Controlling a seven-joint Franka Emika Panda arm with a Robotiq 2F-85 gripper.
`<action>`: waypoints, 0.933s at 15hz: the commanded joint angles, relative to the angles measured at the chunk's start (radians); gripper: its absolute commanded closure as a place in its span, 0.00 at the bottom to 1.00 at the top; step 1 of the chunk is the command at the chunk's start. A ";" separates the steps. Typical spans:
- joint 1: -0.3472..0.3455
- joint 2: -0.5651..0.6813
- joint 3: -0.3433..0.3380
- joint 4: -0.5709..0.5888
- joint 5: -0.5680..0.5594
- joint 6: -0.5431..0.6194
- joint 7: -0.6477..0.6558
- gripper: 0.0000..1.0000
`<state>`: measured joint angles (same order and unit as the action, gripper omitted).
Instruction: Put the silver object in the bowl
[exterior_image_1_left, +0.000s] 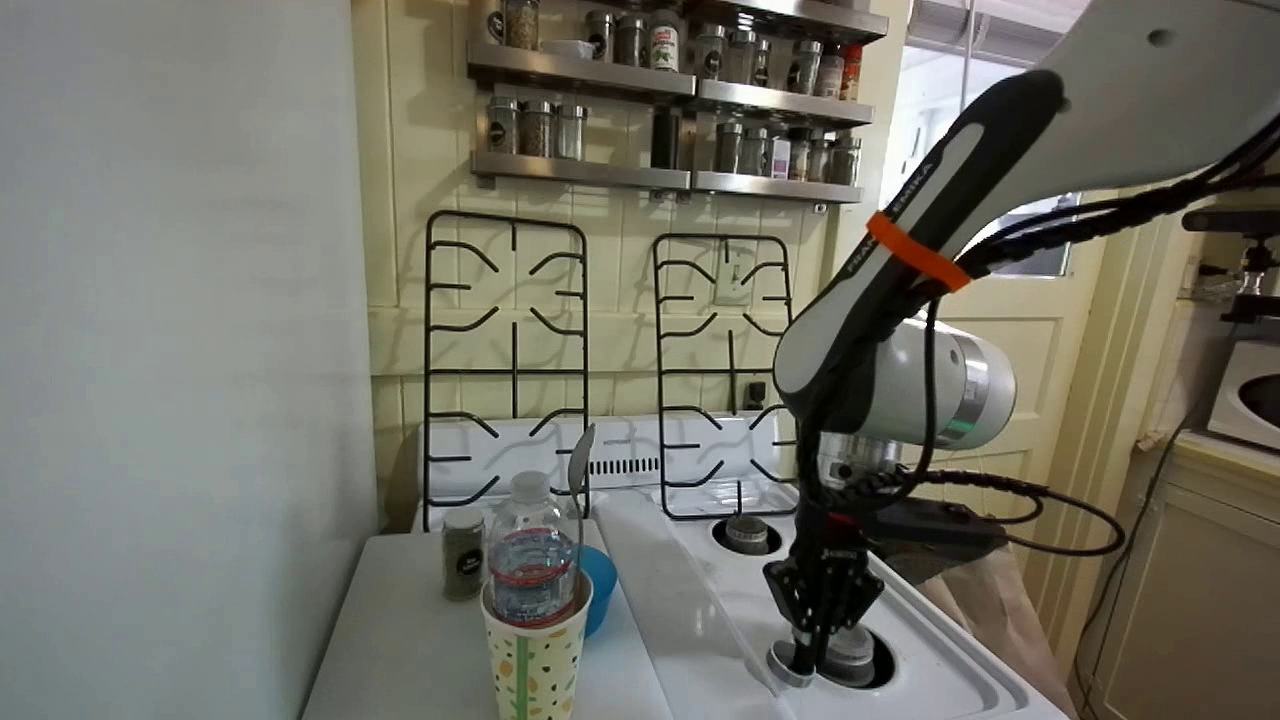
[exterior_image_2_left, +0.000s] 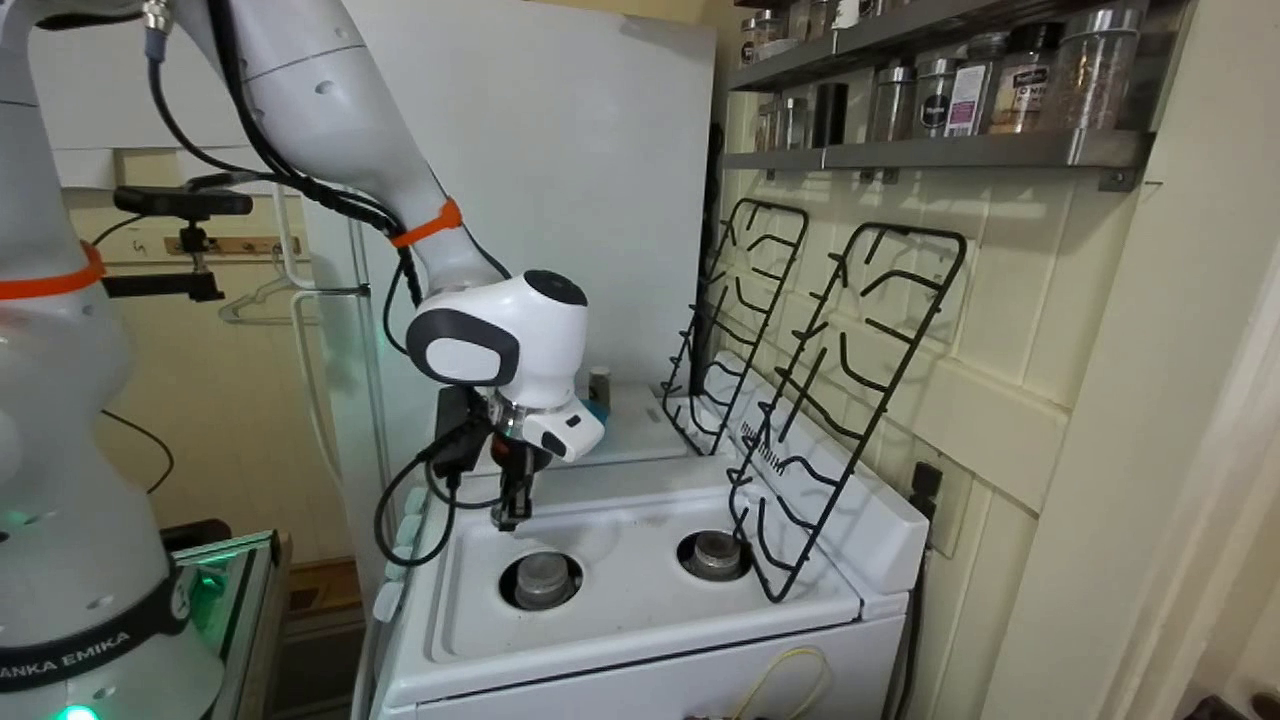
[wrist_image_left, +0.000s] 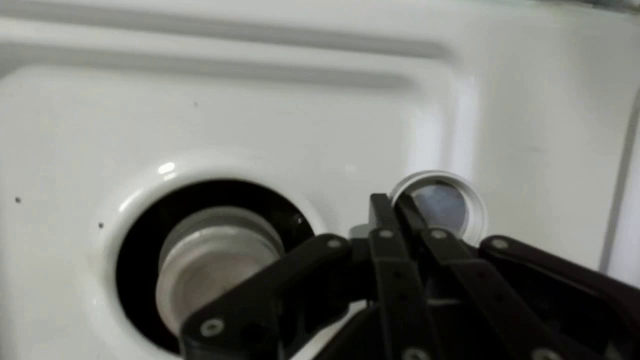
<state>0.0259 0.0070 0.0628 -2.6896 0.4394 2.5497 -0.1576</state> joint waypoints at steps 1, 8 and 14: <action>0.030 -0.214 0.005 -0.099 0.037 0.081 -0.028 0.99; 0.223 -0.195 -0.079 0.069 0.197 0.331 -0.171 0.99; 0.327 -0.008 -0.162 0.321 0.527 0.090 -0.507 0.99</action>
<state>0.3286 -0.1284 -0.0669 -2.4866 0.8600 2.7617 -0.5412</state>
